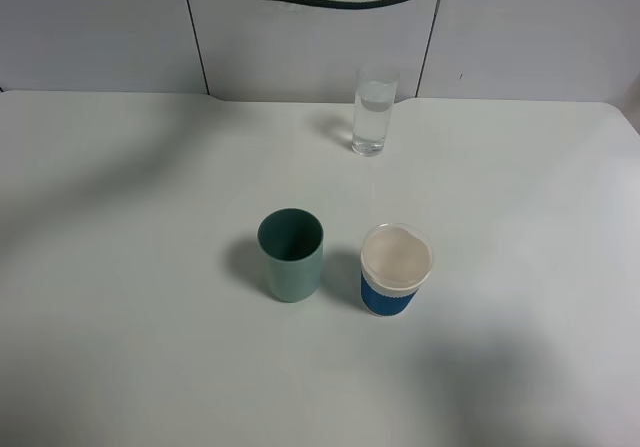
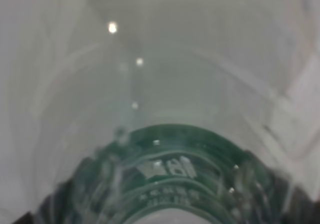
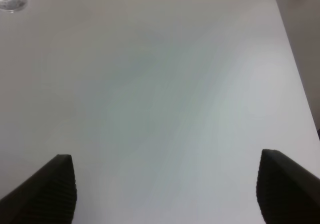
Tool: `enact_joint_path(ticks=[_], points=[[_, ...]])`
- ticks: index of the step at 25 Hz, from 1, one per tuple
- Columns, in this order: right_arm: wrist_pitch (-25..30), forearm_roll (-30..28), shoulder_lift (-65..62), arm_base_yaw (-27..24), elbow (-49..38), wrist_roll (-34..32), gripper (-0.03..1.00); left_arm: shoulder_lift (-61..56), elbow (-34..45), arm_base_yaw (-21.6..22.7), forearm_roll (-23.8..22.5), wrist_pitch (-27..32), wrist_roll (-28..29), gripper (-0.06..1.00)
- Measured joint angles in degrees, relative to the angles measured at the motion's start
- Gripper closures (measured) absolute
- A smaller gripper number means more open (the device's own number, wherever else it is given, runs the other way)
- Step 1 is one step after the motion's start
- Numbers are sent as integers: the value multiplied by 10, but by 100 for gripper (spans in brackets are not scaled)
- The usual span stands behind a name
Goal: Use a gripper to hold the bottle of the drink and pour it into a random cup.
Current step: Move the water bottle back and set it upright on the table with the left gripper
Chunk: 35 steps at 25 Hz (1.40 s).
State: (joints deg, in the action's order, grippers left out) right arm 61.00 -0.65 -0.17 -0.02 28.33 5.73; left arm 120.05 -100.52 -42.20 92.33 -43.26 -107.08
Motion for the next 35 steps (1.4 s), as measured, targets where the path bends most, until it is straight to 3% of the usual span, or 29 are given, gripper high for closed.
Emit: enact_joint_path(ticks=[4, 9, 14, 16, 21, 25, 28, 31, 35], points=[[0, 0, 0, 0, 0, 0, 23, 0, 0, -11, -71, 76, 119, 40], [0, 0, 0, 0, 0, 0, 23, 0, 0, -13, -191, 256, 297, 40], [0, 0, 0, 0, 0, 0, 23, 0, 0, 2, -361, 427, 467, 40], [0, 0, 0, 0, 0, 0, 23, 0, 0, 15, -441, 487, 560, 40], [0, 0, 0, 0, 0, 0, 23, -7, 0, 52, -645, 582, 797, 40], [0, 0, 0, 0, 0, 0, 23, -29, 0, 81, -810, 620, 964, 40], [0, 0, 0, 0, 0, 0, 23, -47, 16, 95, -918, 618, 1052, 40], [0, 0, 0, 0, 0, 0, 23, -78, 72, 112, -970, 568, 1101, 40], [0, 0, 0, 0, 0, 0, 23, -125, 181, 140, -986, 457, 1134, 40]])
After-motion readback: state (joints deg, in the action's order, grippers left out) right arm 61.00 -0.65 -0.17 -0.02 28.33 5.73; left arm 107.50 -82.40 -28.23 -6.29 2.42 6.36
